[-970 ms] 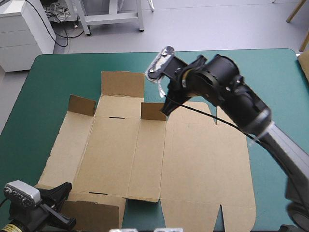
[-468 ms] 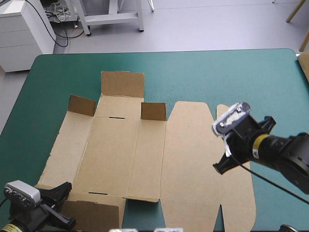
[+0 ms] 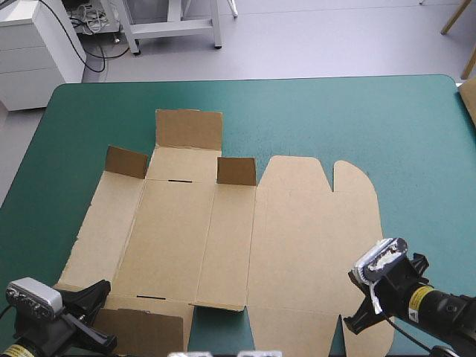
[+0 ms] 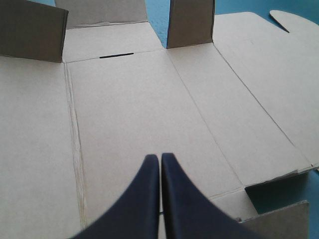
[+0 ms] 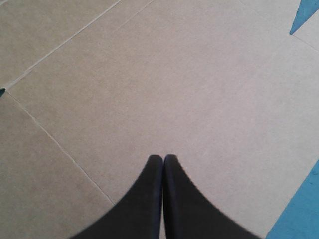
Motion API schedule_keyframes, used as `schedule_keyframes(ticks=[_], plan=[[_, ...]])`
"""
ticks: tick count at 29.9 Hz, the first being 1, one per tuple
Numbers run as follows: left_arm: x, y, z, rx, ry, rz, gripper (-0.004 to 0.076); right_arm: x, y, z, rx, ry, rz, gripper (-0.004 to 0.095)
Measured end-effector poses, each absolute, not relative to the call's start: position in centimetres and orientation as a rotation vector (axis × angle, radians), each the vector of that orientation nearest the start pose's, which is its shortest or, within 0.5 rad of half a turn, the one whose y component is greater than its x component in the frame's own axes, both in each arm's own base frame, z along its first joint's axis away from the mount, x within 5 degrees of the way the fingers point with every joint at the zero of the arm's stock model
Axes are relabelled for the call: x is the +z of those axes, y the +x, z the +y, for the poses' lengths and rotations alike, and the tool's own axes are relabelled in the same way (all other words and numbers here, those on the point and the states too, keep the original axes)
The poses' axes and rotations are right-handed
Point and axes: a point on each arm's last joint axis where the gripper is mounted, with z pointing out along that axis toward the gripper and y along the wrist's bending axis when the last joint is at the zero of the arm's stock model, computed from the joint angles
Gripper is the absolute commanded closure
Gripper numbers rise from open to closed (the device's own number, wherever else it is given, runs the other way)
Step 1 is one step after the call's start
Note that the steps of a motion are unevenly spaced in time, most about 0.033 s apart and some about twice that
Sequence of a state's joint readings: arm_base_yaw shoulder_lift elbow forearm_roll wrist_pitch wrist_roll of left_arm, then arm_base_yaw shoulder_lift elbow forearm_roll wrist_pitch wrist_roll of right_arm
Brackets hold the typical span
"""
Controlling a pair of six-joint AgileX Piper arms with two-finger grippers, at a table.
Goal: Fold the box
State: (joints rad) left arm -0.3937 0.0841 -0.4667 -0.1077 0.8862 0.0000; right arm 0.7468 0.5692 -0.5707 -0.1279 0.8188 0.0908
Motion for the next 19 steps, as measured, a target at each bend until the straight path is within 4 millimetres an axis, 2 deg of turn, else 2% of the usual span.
schedule_keyframes(ticks=[5,8,10,13,19], plan=[[28.2,1.4,-1.4,-0.381,0.378,1.967,0.0626,27.7,6.4,4.9,0.333,-0.743,2.102,0.0924],[28.2,1.4,-1.4,-0.384,0.378,1.967,0.0511,27.3,5.7,4.2,0.354,-0.718,2.068,0.0924],[28.2,1.4,-1.5,-0.391,0.377,1.968,0.0406,27.4,5.2,3.8,0.372,-0.701,2.03,0.0924],[28.2,1.4,-1.5,-0.393,0.393,1.963,0.03,27.5,4.8,3.4,0.394,-0.682,1.976,0.0924],[28.2,1.3,-1.7,-0.426,0.394,1.964,0.03,27.6,4.5,3.1,0.405,-0.671,1.949,0.0924]])
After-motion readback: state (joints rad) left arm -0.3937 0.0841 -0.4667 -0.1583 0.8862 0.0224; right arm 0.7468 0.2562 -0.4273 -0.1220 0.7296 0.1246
